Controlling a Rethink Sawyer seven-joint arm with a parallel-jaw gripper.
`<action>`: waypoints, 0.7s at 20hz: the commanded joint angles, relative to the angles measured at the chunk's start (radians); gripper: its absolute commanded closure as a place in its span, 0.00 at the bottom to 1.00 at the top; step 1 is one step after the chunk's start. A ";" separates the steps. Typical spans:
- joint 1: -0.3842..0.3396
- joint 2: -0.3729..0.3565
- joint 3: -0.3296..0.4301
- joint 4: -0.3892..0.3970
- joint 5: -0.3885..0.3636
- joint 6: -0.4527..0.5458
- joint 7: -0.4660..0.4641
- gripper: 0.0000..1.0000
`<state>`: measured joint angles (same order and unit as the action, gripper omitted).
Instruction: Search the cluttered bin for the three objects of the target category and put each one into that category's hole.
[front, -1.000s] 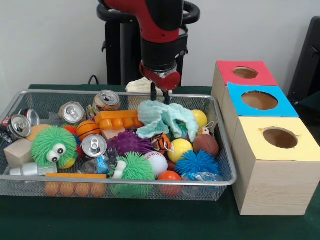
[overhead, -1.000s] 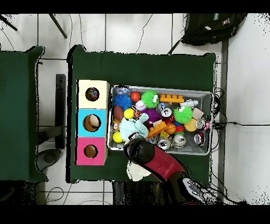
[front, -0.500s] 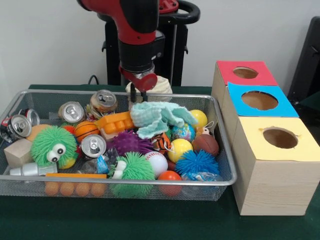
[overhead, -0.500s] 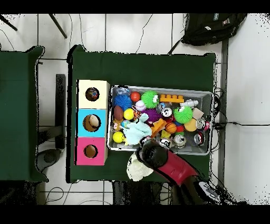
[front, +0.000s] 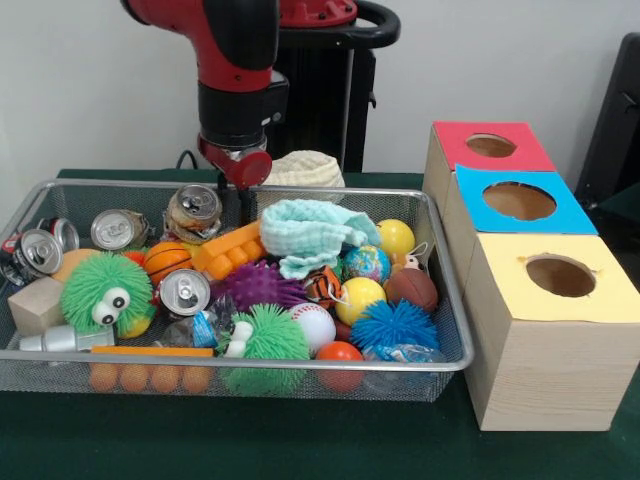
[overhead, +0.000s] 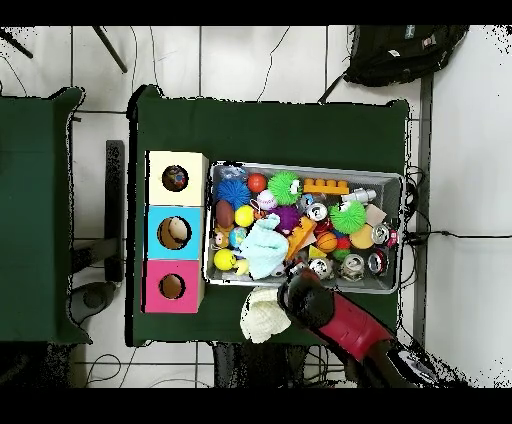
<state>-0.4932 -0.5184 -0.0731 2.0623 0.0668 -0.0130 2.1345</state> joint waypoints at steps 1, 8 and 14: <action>0.008 0.091 -0.044 -0.073 -0.066 -0.091 0.073 0.00; 0.077 0.075 -0.100 -0.112 -0.046 -0.135 0.084 0.00; 0.132 0.084 -0.155 -0.176 -0.026 -0.128 0.073 0.00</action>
<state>-0.3813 -0.4905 -0.1870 2.0354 0.0302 -0.0955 2.1345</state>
